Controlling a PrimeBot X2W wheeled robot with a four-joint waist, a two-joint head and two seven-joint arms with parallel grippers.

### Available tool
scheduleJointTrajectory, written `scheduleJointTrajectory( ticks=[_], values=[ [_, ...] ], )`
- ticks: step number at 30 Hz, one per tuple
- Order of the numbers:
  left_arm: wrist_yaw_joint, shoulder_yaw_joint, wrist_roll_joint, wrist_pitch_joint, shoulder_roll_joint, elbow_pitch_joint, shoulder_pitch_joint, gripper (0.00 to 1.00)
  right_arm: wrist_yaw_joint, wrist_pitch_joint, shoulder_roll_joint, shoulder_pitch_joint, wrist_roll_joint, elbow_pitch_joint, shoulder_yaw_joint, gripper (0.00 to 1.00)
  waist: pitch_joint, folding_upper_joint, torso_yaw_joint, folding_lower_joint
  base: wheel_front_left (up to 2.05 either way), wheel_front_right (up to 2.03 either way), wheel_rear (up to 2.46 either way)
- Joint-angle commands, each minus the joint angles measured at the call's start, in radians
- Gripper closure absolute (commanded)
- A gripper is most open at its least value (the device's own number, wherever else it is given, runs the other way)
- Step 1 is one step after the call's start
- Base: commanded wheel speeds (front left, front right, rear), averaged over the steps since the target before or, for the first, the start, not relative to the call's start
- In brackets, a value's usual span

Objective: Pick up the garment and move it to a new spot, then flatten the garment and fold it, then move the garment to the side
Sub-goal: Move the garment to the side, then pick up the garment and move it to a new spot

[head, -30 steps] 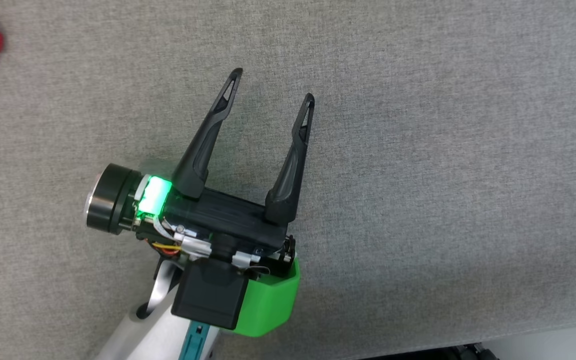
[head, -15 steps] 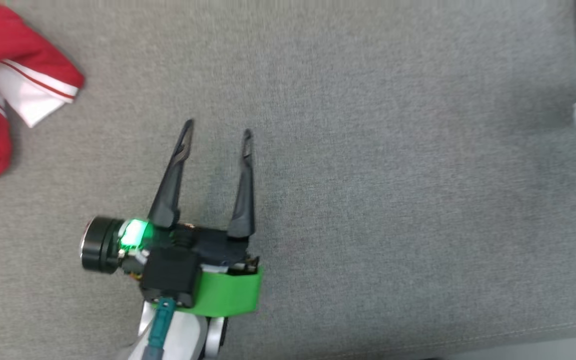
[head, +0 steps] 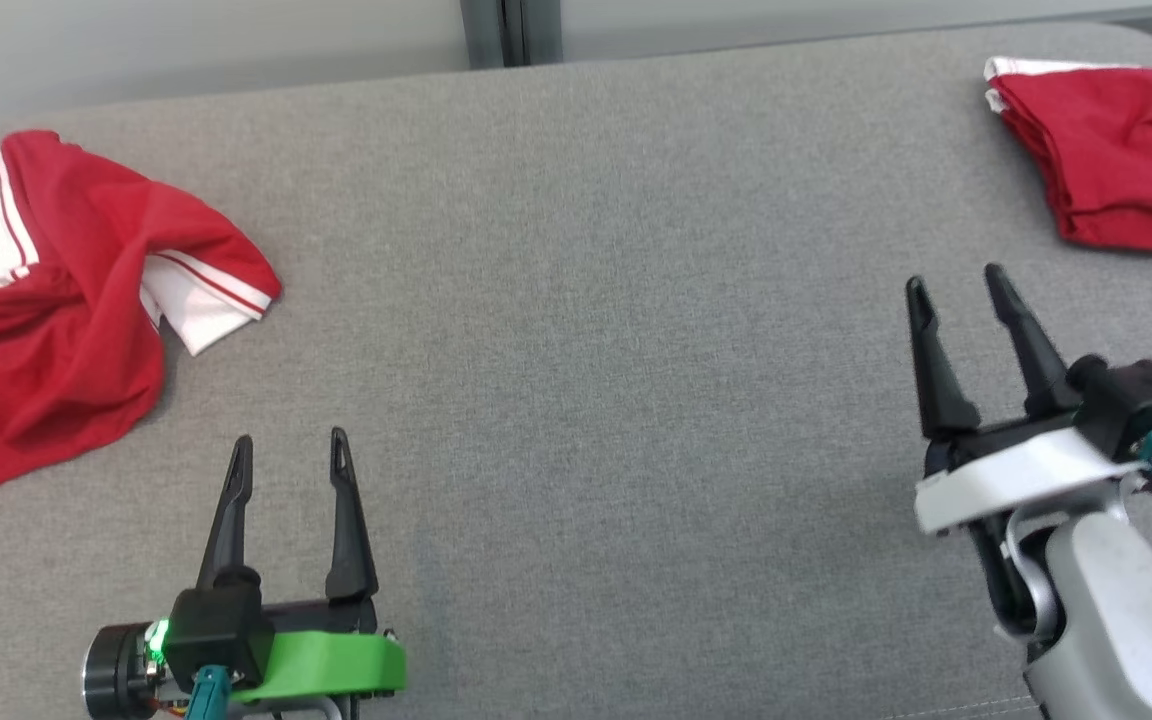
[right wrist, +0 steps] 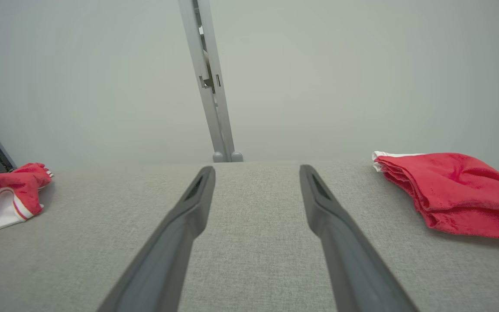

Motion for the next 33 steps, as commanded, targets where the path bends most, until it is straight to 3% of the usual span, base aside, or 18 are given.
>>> scheduleJointTrajectory(
  ticks=[1, 9, 16, 33],
  values=[
    [-0.019, 0.02, 0.012, 0.0, -0.003, 0.006, 0.035, 0.0, -0.001, -0.002, 0.017, 0.051, -0.041, -0.023, 0.005, 0.0, -0.128, 0.0, -0.006, 0.0001, 0.0, 0.0, 0.0],
    [-0.076, 0.079, 0.058, 0.0, -0.024, 0.011, 0.127, 0.0, -0.001, -0.002, 0.096, 0.247, -0.161, -0.111, 0.004, 0.0, -0.198, 0.0, 0.007, 0.0001, 0.0, 0.0, 0.0],
    [-0.122, 0.084, 0.069, 0.0, -0.03, 0.015, 0.159, 0.0, -0.001, -0.002, 0.124, 0.32, -0.168, -0.122, 0.0, 0.0, -0.214, 0.0, 0.008, 0.0001, 0.0, 0.0, 0.0],
    [-0.131, 0.085, 0.051, 0.0, -0.031, 0.026, 0.147, 0.0, -0.001, -0.002, 0.132, 0.327, -0.167, -0.118, -0.008, 0.0, -0.215, 0.0, 0.008, 0.0001, 0.0, 0.0, 0.0]
  ],
)
